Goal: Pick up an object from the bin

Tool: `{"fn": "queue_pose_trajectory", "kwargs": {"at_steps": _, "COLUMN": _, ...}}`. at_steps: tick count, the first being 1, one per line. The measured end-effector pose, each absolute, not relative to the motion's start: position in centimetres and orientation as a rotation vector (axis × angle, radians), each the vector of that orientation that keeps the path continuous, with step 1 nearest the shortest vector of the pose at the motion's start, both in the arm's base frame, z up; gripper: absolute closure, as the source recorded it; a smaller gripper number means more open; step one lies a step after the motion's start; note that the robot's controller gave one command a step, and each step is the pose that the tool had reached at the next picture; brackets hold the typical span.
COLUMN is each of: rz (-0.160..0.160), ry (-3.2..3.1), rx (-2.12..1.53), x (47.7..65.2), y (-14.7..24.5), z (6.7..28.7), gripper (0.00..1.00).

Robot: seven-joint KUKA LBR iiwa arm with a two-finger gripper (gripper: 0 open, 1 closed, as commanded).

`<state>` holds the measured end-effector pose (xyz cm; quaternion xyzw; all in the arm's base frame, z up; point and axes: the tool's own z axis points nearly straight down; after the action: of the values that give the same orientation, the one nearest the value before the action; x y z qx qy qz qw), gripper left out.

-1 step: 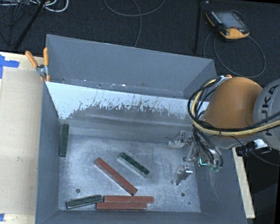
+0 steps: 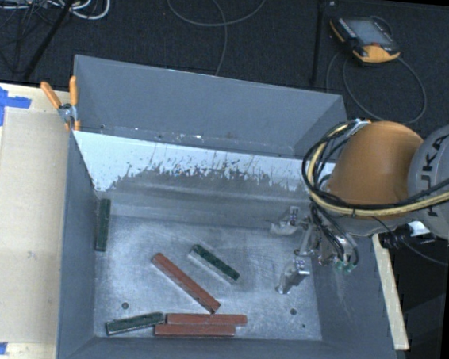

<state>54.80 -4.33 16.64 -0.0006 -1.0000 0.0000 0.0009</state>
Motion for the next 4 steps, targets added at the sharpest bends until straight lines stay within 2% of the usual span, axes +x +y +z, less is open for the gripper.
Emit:
{"fn": "queue_pose_trajectory", "kwargs": {"at_steps": 1, "rz": -0.002, "ry": -3.142, "rx": -0.141, "x": 57.6, "y": 0.7, "z": 8.1, "gripper": 0.0}}
{"fn": "queue_pose_trajectory", "kwargs": {"at_steps": 2, "rz": -0.001, "ry": -3.13, "rx": -0.287, "x": 57.3, "y": 2.6, "z": 8.5, "gripper": 0.0}}
{"fn": "queue_pose_trajectory", "kwargs": {"at_steps": 3, "rz": -0.002, "ry": -3.12, "rx": -0.375, "x": 57.2, "y": 4.9, "z": 10.0, "gripper": 0.0}}
{"fn": "queue_pose_trajectory", "kwargs": {"at_steps": 4, "rz": -0.002, "ry": -3.092, "rx": -0.544, "x": 56.7, "y": 4.5, "z": 7.3, "gripper": 0.0}}
